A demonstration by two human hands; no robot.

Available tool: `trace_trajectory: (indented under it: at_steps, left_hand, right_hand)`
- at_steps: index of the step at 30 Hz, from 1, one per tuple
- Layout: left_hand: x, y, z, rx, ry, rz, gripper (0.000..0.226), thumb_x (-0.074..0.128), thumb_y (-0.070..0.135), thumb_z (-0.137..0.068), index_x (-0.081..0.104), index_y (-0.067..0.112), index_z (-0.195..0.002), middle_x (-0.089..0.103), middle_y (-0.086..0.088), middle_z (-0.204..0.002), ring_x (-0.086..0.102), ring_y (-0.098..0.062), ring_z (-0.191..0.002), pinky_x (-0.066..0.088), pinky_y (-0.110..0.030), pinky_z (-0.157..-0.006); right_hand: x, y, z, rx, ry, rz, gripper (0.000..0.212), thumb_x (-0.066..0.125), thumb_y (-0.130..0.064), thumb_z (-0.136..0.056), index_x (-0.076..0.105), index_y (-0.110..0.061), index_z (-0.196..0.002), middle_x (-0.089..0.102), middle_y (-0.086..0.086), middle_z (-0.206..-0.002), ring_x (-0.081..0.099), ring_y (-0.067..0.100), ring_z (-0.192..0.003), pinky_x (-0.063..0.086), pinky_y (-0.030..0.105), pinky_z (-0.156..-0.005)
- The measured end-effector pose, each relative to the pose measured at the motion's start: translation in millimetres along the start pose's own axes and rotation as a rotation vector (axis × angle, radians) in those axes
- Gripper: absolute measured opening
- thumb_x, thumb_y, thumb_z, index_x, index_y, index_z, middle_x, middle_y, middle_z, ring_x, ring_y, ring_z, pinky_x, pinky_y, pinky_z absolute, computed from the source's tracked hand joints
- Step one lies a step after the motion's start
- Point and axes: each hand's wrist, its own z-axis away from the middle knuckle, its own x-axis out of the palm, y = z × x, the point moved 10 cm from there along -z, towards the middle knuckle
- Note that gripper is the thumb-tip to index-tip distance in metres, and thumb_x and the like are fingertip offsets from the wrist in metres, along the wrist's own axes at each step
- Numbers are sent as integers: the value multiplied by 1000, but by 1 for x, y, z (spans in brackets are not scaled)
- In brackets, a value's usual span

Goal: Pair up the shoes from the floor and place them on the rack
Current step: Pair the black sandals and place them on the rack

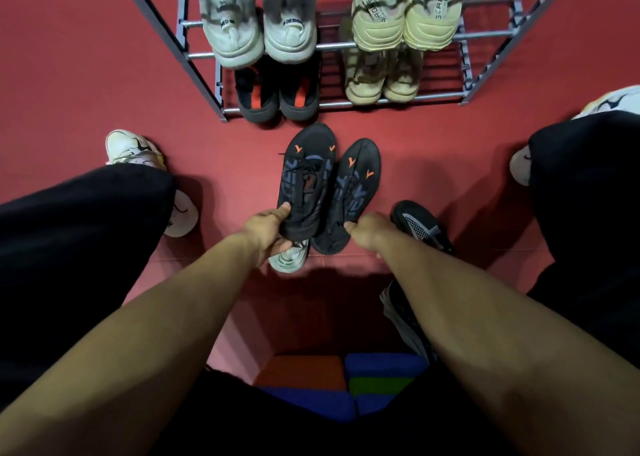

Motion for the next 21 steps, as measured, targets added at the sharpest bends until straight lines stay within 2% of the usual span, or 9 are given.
trace_trajectory:
  at_steps: [3, 6, 10, 13, 15, 18, 21]
  left_hand:
    - [0, -8, -4, -36, -16, -7, 27, 52, 47, -94, 61, 22, -90, 58, 0, -85, 46, -8, -61, 48, -14, -43]
    - [-1, -8, -3, -65, -22, 72, 28, 55, 46, -93, 61, 20, -82, 50, 0, -73, 36, -9, -54, 43, -12, -41]
    - [-8, -7, -5, -73, -42, 124, 29, 56, 45, -92, 61, 20, -78, 42, -1, -72, 35, -12, -59, 40, -16, -44]
    - [-11, -6, -6, -122, -34, 153, 28, 61, 47, -88, 62, 20, -80, 49, 0, -74, 39, -12, -60, 40, -12, -38]
    - [-9, 0, -2, -160, -48, 214, 27, 60, 44, -88, 60, 19, -77, 55, 3, -66, 44, -9, -54, 35, -11, -33]
    - [1, 18, 11, -157, -84, 257, 32, 51, 42, -90, 58, 19, -70, 58, 6, -53, 44, -4, -36, 30, -11, -31]
    - [8, 34, 23, -115, -73, 297, 29, 49, 40, -91, 56, 20, -72, 56, 4, -66, 46, -5, -34, 33, -11, -35]
  right_hand:
    - [11, -5, -1, 61, -42, -59, 49, 29, -31, -104, 51, 1, -134, 51, 21, -140, 52, 35, -125, 41, 36, -101]
    - [22, -5, -4, 91, -114, -159, 46, 35, -26, -102, 49, 3, -134, 50, 23, -139, 48, 37, -128, 39, 42, -107]
    - [33, 5, -7, 250, -179, -404, 56, 38, -36, -98, 38, -3, -143, 50, 18, -137, 61, 35, -109, 54, 47, -92]
    - [19, 9, -11, 265, -46, -538, 60, 40, -48, -91, 51, -6, -132, 58, 15, -130, 63, 33, -107, 55, 43, -91]
    - [20, 5, -5, 297, -78, -848, 56, 44, -54, -86, 56, -14, -124, 62, 7, -124, 66, 28, -95, 59, 39, -76]
    - [3, -7, 5, 258, -163, -1196, 47, 49, -50, -90, 57, -21, -125, 64, 0, -124, 64, 17, -90, 51, 30, -61]
    - [-33, -8, 20, 209, -159, -1282, 45, 50, -49, -90, 57, -22, -125, 64, 0, -111, 58, 13, -82, 46, 27, -58]
